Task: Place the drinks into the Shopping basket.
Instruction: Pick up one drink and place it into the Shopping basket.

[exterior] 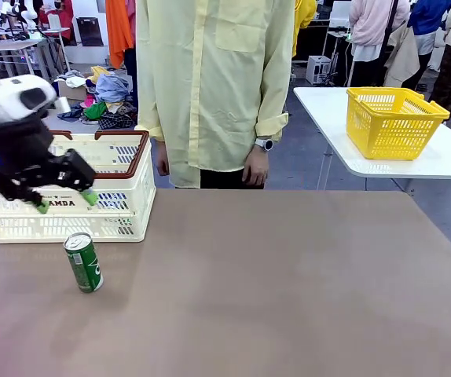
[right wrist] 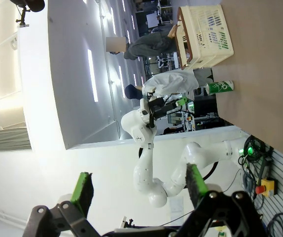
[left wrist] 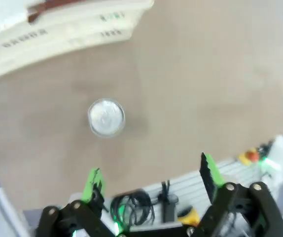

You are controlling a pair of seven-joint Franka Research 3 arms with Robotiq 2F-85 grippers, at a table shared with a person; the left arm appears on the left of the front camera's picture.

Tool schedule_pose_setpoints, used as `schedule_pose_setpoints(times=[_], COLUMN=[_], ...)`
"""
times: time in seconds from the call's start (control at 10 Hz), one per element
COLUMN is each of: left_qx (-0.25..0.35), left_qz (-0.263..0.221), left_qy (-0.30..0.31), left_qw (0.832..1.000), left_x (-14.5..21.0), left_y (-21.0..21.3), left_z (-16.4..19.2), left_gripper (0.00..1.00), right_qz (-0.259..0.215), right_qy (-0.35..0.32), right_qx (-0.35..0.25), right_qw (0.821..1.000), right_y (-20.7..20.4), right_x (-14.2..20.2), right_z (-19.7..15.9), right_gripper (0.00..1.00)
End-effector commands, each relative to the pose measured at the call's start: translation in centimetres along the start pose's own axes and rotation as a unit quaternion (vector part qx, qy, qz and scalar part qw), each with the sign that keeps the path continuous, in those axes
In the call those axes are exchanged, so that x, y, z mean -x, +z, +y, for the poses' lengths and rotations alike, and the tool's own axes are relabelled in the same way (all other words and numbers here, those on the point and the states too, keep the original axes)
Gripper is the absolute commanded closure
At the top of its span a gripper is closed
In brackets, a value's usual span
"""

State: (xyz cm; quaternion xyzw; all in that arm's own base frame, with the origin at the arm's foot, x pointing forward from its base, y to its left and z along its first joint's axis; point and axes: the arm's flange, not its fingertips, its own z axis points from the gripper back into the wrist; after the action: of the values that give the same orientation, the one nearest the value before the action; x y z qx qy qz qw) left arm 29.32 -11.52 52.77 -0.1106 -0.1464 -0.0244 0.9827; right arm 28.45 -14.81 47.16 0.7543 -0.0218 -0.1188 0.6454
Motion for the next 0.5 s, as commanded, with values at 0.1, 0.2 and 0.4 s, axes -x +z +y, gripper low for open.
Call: schedule_pose_setpoints(times=[0.1, 0.2, 0.4], left_qx=[-0.072, -0.079, -0.094], left_qz=[0.008, 0.027, 0.052], left_qy=[0.042, 0.048, 0.069], left_qw=[0.996, 0.995, 0.992], left_x=[1.4, 1.1, 0.9], left_y=[-6.9, -8.3, -9.9], left_z=[0.8, 1.1, 2.2], left_gripper=[0.0, 0.0, 0.0], right_qz=[0.001, 0.001, 0.001], right_qy=[-0.004, -0.004, -0.004], right_qx=[-0.004, -0.004, -0.004], right_qw=[1.0, 1.0, 1.0], right_y=[0.0, 0.0, 0.0], right_x=[0.0, 0.0, 0.0], right_z=[0.5, 0.5, 0.5], right_gripper=[0.0, 0.0, 0.0])
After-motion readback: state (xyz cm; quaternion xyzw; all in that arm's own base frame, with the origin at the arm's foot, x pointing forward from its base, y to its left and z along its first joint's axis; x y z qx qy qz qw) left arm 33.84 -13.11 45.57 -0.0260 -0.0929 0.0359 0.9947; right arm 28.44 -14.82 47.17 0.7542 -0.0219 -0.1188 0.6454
